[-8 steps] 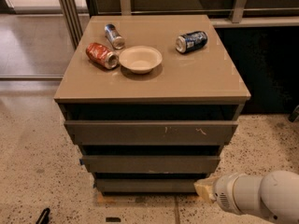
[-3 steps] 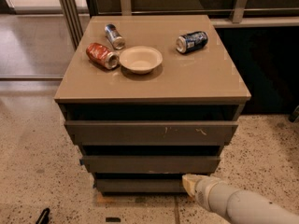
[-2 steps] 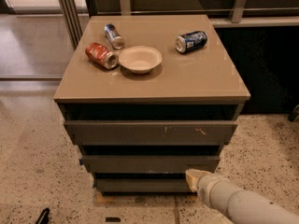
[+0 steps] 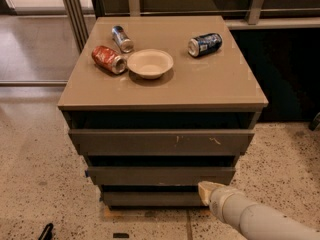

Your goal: Open middle drawer

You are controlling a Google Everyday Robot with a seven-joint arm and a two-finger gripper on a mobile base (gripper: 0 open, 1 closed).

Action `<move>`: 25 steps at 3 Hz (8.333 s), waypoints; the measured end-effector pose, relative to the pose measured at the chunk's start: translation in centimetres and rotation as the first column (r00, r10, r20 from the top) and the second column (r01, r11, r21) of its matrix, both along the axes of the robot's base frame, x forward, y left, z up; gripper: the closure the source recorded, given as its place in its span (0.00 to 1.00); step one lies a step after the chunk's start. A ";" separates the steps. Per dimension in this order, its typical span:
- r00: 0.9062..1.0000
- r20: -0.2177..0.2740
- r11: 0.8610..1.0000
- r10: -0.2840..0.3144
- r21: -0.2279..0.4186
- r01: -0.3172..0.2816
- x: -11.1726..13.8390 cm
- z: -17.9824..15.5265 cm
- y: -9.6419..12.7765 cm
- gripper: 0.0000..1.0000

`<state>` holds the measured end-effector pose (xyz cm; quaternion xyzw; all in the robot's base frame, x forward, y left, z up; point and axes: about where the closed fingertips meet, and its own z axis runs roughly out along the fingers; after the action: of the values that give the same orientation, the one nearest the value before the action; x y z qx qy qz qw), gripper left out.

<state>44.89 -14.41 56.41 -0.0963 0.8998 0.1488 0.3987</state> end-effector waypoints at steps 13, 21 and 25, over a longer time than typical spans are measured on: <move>0.887 0.050 0.884 -0.459 -0.072 0.461 15.1 -11.1 -7.1 1.00; 0.891 -0.231 0.913 -0.391 -0.222 0.343 11.8 -14.6 -6.7 1.00; 0.864 -0.280 0.908 -0.418 -0.155 0.389 4.5 -12.8 -7.4 1.00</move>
Offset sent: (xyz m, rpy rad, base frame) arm 0.0837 -0.0013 -0.0690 -0.1317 -0.0415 -0.0921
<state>49.38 -21.81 43.61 0.0999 0.9567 0.0332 0.2715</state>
